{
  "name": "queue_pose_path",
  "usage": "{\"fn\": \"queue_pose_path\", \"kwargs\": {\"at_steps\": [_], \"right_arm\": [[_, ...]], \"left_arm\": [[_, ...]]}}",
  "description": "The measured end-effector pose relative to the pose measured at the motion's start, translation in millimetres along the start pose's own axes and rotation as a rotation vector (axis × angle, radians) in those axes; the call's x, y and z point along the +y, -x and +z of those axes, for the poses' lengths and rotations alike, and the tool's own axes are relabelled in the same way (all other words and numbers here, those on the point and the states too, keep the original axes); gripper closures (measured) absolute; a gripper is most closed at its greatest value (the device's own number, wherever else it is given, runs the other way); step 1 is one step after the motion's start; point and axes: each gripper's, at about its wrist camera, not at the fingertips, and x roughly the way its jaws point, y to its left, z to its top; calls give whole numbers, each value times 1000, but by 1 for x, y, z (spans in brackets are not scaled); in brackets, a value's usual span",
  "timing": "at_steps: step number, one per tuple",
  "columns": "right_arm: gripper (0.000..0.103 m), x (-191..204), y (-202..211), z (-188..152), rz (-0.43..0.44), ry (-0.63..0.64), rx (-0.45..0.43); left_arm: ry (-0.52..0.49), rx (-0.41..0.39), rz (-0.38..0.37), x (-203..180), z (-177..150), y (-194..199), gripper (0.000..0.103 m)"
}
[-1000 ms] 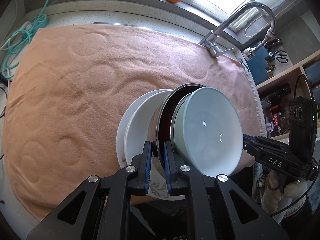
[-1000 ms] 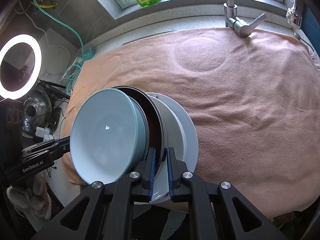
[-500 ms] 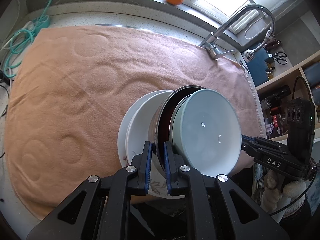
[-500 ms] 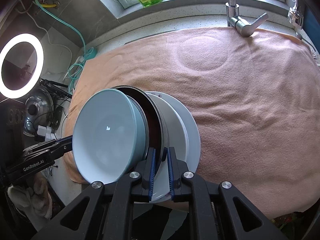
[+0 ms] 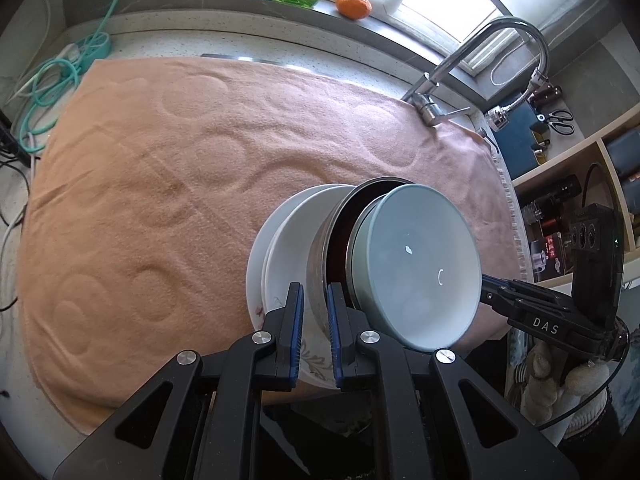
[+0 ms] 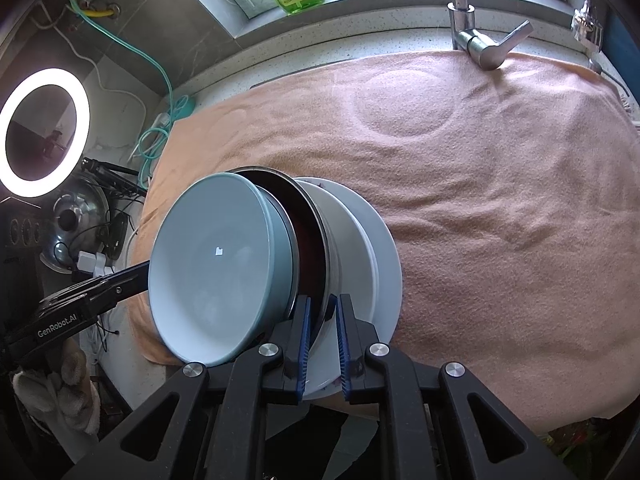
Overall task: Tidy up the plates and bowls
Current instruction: 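Lower the bowl stack onto the plates with the right tool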
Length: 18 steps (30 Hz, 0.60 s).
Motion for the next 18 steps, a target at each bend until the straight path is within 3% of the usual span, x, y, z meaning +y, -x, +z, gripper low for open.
{"fn": "queue_pose_path", "kwargs": {"at_steps": [18], "right_arm": [[90, -1, 21, -10, 14, 4, -56]], "left_arm": [[52, -43, 9, 4, -20, 18, 93]]}}
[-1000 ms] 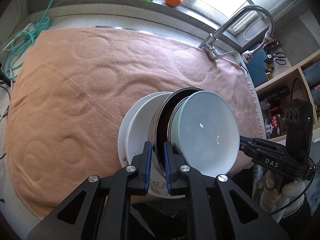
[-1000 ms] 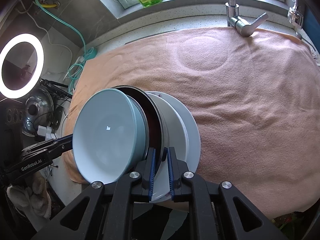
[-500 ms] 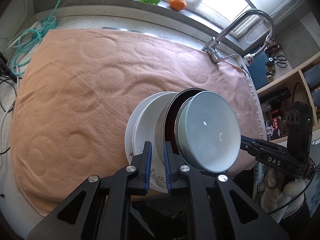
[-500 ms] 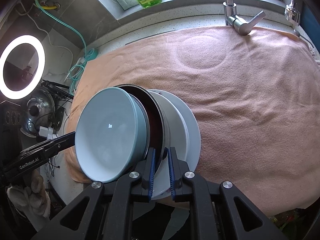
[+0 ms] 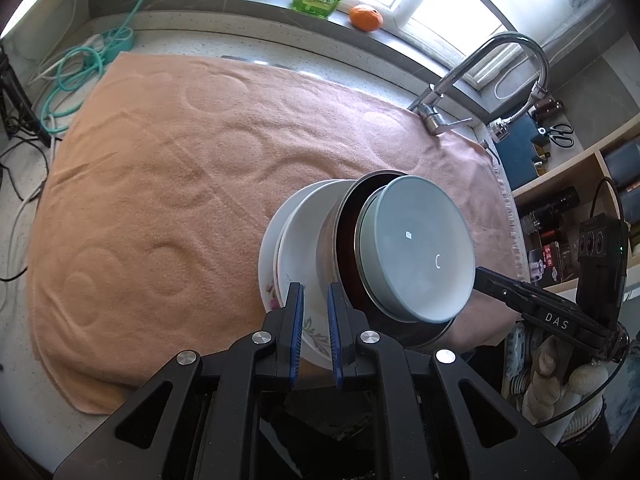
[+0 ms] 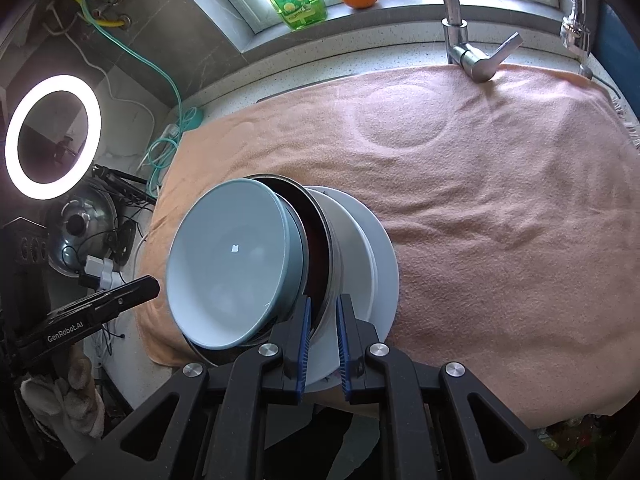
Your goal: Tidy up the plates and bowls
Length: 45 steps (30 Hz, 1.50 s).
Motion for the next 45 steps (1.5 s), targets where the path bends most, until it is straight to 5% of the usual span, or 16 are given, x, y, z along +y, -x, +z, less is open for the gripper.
{"fn": "queue_pose_path", "kwargs": {"at_steps": [13, 19, 21, 23, 35, 45], "right_arm": [[85, 7, 39, -37, -59, 128, -163], [72, 25, 58, -52, -82, 181, -237], [59, 34, 66, -56, -103, 202, -276], [42, 42, 73, -61, -114, 212, -317], [35, 49, 80, -71, -173, 137, -361], [30, 43, 89, -67, -196, 123, -383]], "left_arm": [[-47, -150, 148, -45, -45, 33, 92], [-99, -247, 195, -55, -52, 55, 65], [-132, -270, 207, -58, -55, 60, 64], [-152, -254, 192, -57, -54, 61, 52], [-170, -315, 225, -56, -53, 76, 27], [-177, -312, 226, -64, -51, 71, 27]]}}
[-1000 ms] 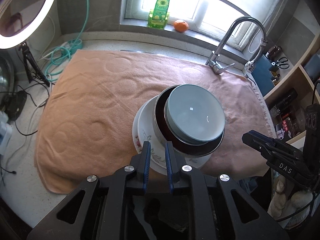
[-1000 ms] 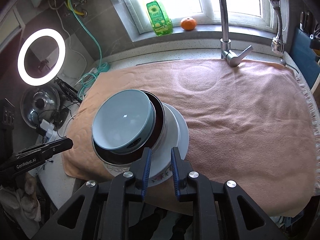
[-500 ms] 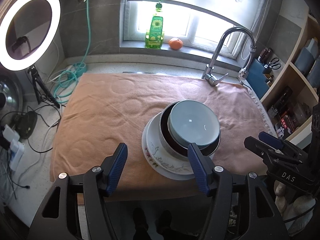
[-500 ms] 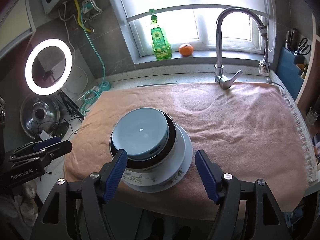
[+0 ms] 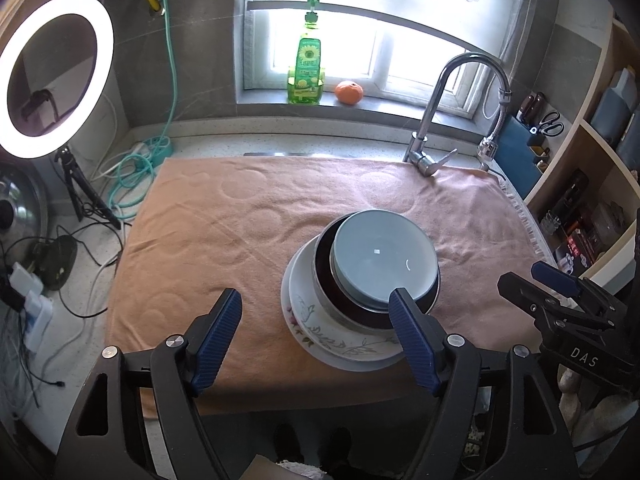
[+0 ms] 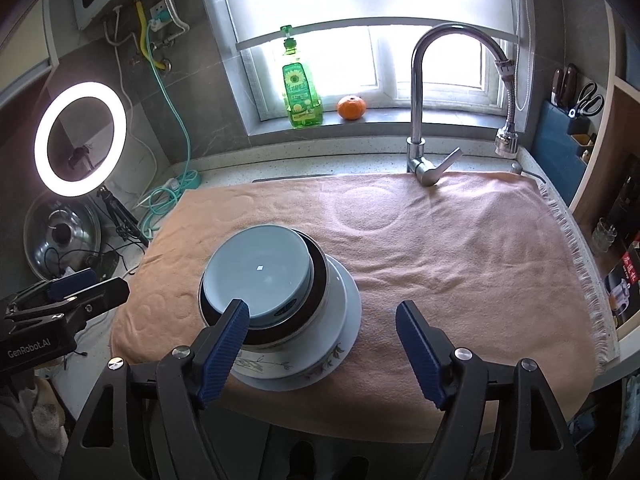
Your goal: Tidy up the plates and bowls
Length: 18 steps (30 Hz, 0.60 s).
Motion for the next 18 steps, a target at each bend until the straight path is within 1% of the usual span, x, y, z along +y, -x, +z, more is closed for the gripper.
{"fn": "queue_pose_path", "kwargs": {"at_steps": [18], "right_arm": [[29, -10, -4, -2, 6, -26, 17]], "left_arm": [[4, -1, -1, -4, 2, -1, 27]]}}
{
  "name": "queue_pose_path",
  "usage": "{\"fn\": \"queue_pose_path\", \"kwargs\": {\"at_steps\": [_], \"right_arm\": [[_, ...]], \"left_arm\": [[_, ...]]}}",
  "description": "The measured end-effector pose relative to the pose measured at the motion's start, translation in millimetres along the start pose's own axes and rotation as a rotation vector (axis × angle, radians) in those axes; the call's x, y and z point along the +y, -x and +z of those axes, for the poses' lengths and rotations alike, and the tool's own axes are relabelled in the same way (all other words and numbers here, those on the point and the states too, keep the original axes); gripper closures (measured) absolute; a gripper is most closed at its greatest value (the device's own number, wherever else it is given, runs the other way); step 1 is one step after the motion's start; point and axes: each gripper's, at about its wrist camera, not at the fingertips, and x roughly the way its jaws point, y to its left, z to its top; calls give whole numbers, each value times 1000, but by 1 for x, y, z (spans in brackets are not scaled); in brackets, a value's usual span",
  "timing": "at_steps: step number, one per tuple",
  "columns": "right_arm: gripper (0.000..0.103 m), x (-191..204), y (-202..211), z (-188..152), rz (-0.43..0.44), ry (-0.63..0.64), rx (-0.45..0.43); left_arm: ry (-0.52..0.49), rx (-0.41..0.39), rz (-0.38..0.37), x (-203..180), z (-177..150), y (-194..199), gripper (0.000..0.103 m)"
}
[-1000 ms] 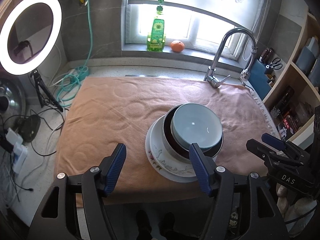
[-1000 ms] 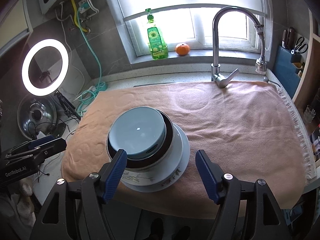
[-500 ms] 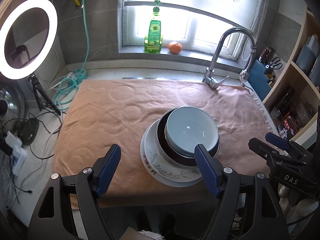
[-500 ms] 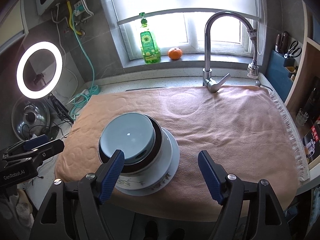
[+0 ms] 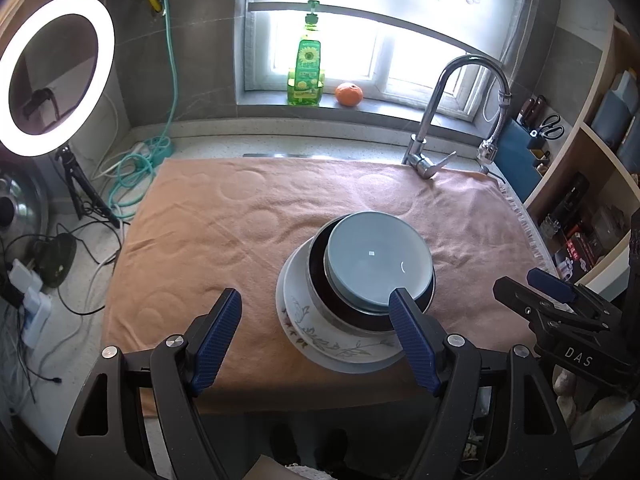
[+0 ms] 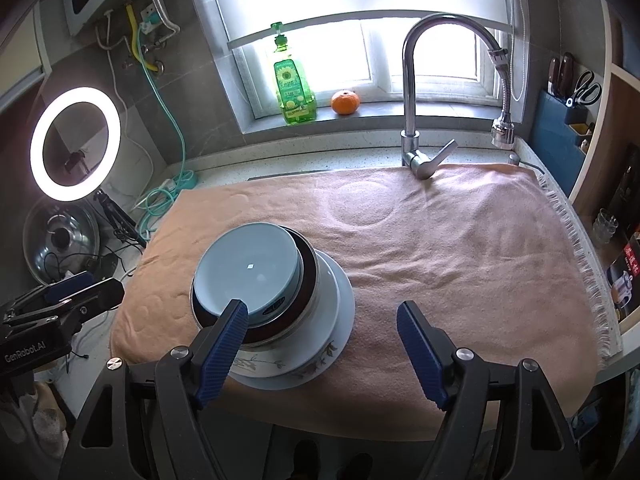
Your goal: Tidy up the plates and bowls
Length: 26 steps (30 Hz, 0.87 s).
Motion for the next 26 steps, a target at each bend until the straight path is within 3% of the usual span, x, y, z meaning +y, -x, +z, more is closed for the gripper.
{"fn": "queue_pose_path", "kwargs": {"at_steps": [26], "right_arm": [[29, -2, -8, 2, -19, -4, 12]], "left_arm": [[-13, 0, -9, 6, 2, -5, 27]]}}
